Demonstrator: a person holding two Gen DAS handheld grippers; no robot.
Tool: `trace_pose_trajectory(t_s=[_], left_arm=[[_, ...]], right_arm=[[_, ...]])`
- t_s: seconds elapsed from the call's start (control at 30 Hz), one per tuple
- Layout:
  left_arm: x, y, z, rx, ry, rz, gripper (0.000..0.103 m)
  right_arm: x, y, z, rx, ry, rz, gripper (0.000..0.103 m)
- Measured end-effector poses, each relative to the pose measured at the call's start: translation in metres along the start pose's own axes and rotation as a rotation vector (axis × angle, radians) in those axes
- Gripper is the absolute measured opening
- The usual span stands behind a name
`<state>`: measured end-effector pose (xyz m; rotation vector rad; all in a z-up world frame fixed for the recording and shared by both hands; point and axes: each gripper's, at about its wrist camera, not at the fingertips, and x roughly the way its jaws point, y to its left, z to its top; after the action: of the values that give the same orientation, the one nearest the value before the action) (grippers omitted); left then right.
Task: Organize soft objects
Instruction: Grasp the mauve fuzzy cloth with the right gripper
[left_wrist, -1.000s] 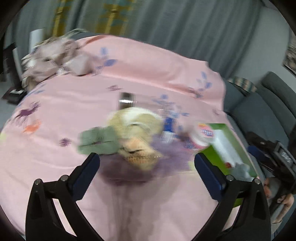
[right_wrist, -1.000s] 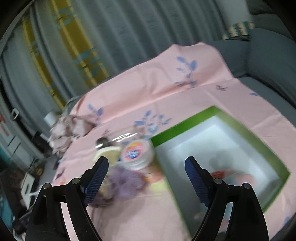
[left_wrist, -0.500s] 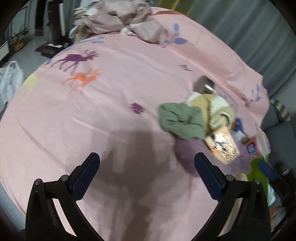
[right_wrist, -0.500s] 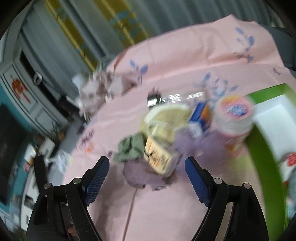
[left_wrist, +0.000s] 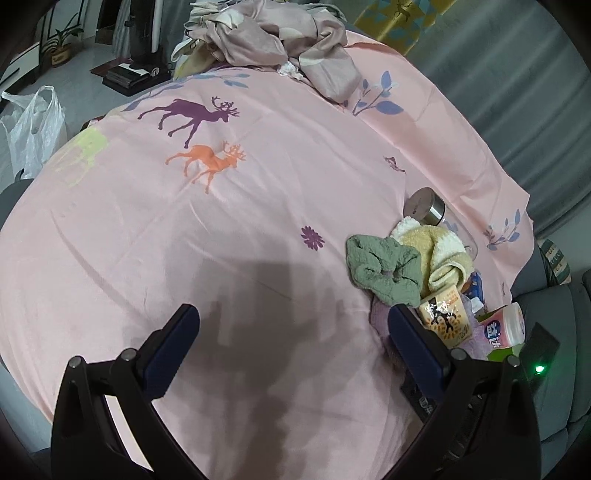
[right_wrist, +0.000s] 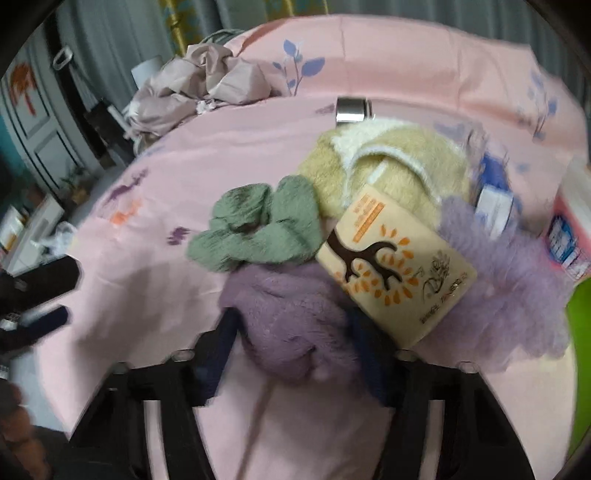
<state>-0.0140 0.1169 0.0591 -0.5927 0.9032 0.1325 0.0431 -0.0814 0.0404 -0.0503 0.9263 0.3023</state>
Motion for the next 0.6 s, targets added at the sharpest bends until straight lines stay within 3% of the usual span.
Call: trace_pose_trajectory(t_s=[0.07,0.13,0.23,0.4,0.6], left_arm=[[0.0,-0.001,0.0,0.004,0.004,-0.004,0.102],[-0.001,-0.001,0.0,0.008,0.001,-0.006,0.102],[-0.002,0.001,0.001,0.007,-0.006,-0.004,0.102],[-0.001,0.005,0.002,-0.014,-0.011,0.002,0.102],[-0.003,0.002,0.001,0.001,-0.017,0.003,0.102]], right_arm=[[-0.005,-0.012,0.002,0.046,0.004,0.052,0.024],[-0.011,-0.023,0.005,0.094,0.032,0.121,0.016],[-0.038,-0.037,0.01,0.153,0.02,0.236,0.015],[-0.1,-0.045,0.012,0.131,-0.048,0.351,0.015],[-0.144,-0.049,0.012,0.118,-0.142,0.412,0.015]])
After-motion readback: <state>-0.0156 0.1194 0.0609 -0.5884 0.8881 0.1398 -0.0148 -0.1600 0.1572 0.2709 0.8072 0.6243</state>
